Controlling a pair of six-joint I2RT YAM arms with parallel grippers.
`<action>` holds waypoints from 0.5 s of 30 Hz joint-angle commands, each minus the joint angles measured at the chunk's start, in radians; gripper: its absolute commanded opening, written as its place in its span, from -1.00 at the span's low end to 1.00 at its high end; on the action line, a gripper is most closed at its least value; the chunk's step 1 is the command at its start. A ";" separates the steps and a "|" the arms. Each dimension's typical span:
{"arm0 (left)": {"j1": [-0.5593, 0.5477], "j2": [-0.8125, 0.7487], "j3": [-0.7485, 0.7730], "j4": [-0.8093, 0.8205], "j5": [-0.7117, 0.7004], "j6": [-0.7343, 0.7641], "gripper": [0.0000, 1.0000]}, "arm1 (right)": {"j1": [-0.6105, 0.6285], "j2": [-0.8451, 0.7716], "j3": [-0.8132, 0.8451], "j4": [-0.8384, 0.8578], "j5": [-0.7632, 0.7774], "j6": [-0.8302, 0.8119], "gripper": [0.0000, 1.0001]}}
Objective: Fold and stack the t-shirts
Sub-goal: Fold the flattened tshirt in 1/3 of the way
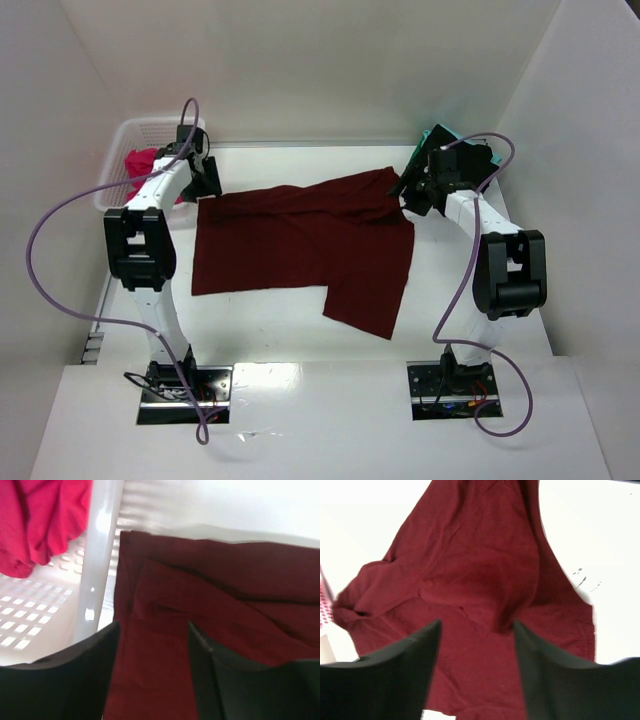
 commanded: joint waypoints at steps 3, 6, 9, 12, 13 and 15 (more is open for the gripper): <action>0.006 -0.089 0.017 0.037 0.133 -0.006 0.46 | -0.008 -0.021 0.051 0.031 0.026 -0.018 0.73; 0.000 -0.083 0.026 0.047 0.173 -0.006 0.55 | -0.008 0.009 0.077 0.022 -0.010 -0.022 0.90; -0.017 -0.060 0.037 0.047 0.201 0.005 0.55 | -0.008 0.020 0.070 0.022 -0.028 -0.022 0.96; -0.055 -0.027 0.060 0.062 0.187 0.017 0.55 | -0.008 0.020 0.065 0.022 -0.041 -0.022 0.94; -0.064 -0.011 0.066 0.071 0.169 0.023 0.55 | -0.008 0.020 0.065 0.029 -0.058 -0.027 0.90; -0.085 0.021 0.088 0.076 0.136 0.028 0.54 | -0.008 0.029 0.071 0.048 -0.078 -0.031 0.85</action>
